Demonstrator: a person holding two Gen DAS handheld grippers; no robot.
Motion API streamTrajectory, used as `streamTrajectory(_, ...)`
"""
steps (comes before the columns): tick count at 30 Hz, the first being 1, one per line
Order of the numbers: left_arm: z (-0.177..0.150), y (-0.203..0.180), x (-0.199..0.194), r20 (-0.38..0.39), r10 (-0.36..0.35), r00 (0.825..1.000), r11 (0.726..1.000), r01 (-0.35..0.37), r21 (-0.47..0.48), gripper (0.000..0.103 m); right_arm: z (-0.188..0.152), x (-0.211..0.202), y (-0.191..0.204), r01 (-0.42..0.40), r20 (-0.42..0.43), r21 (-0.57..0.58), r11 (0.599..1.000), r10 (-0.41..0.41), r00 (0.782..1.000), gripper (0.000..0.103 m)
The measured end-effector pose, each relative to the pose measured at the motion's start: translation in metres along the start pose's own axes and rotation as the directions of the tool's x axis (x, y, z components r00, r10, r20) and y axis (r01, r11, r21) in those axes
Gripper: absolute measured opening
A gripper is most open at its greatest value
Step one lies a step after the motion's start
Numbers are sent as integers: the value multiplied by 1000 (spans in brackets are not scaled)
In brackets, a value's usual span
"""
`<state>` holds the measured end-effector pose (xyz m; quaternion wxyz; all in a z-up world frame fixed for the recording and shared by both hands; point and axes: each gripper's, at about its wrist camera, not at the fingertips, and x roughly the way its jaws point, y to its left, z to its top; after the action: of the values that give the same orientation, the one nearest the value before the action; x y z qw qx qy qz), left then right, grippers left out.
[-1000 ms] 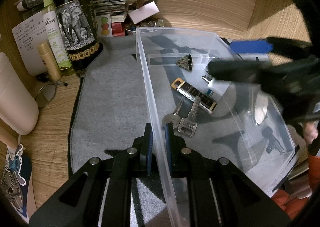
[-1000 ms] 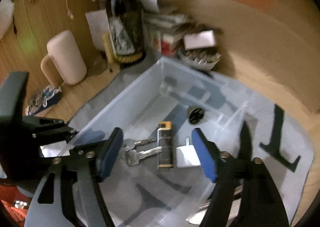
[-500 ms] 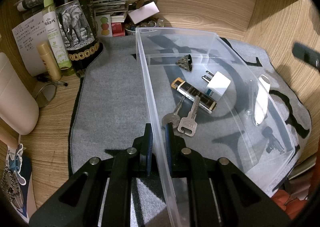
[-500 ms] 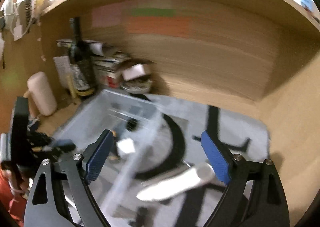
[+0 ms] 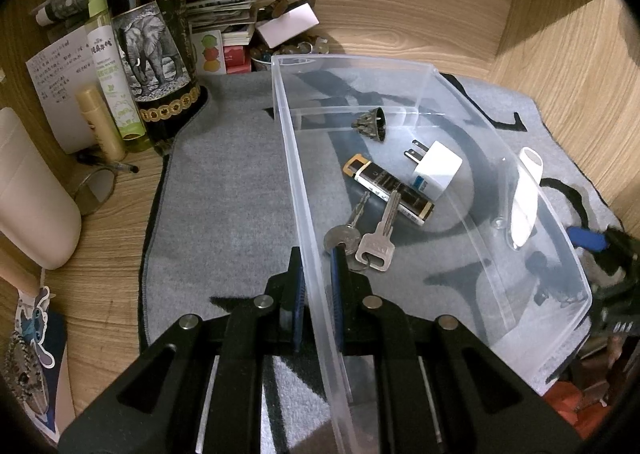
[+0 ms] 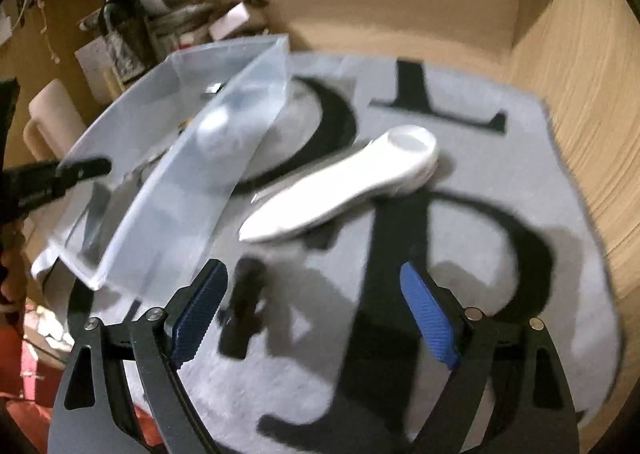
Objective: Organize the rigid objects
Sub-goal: 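Grasp the small black microphone-shaped object with the right tool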
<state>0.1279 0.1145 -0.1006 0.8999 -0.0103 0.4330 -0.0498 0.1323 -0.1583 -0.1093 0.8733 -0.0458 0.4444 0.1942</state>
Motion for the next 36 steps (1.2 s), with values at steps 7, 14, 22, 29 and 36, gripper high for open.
streamTrajectory(7,-1,1,-2,1,3,1000,1000,-3,-1,11,-14,10,15,5,5,-64,998,-5,1000,49)
streamTrajectory(14,-1,1,-2,1,3,1000,1000,-3,0,11,-15,-1,8,-5,26,-56,998,7,1000,21)
streamTrajectory(22,-2,1,-2,1,2,1000,1000,-2,1,11,-1,-25,6,44,123,-68,997,-36,992,21)
streamTrajectory(29,-2,1,-2,0,2,1000,1000,-2,0,11,18,-42,12,68,203,-98,993,-47,978,21)
streamTrajectory(36,-2,2,-3,0,2,1000,1000,-2,0,11,41,-50,25,56,268,-127,990,-20,963,21)
